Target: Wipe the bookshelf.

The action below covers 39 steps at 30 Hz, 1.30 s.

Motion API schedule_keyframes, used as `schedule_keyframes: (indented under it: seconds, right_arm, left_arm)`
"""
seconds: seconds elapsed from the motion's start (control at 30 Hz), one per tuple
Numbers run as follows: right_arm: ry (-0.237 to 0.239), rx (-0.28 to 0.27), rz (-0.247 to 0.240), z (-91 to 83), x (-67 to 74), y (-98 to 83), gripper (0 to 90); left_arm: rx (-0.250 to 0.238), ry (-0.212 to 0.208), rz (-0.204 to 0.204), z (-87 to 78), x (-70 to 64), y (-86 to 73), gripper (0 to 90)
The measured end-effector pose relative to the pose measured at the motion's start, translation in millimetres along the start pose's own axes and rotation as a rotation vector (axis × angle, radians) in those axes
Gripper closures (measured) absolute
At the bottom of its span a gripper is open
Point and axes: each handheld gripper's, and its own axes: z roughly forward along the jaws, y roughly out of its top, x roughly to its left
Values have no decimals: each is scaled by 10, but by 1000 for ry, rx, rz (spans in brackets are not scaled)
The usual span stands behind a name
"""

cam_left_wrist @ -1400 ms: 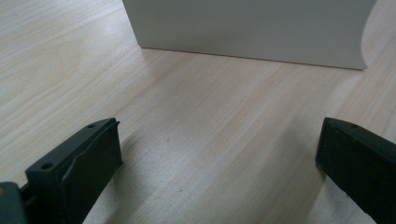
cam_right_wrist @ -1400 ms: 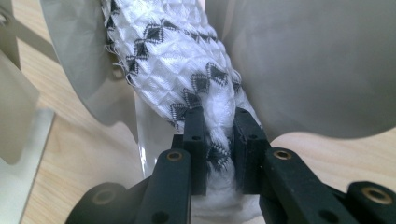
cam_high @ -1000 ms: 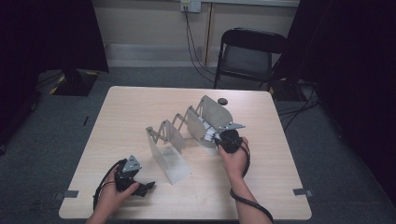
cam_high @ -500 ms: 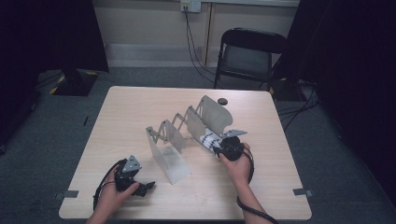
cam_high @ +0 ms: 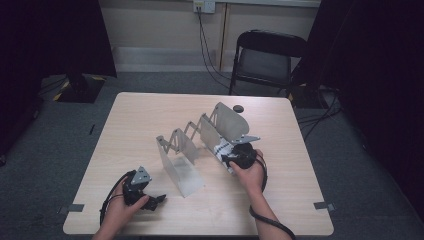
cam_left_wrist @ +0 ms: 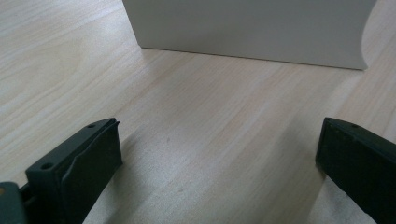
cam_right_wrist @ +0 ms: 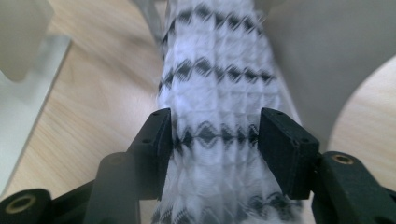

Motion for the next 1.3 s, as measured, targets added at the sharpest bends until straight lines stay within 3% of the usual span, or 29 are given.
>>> schedule_keyframes:
  seconds: [0.07,0.17,0.27,0.4,0.6,0.8,1.3]
  right_arm:
    - [6,14,-14,71,28,-27,438]
    - [-30,20,-62,111,72,-39,517]
    - [-40,43,-61,80,60,-10,703]
    - [-24,50,-46,49,44,24,767]
    - [14,21,-42,-49,47,76,782]
    - [40,-50,-62,-241,57,221,784]
    - [20,-179,-99,-687,106,667,783]
  left_arm:
    - [0,0,-1,0,0,0,0]
    - [0,0,0,0,0,0,0]
    - [0,0,0,0,0,0,0]
    - [0,0,0,0,0,0,0]
    - [0,0,0,0,1,0,0]
    - [0,0,0,1,0,1,0]
    - [0,0,-1,1,-1,1,0]
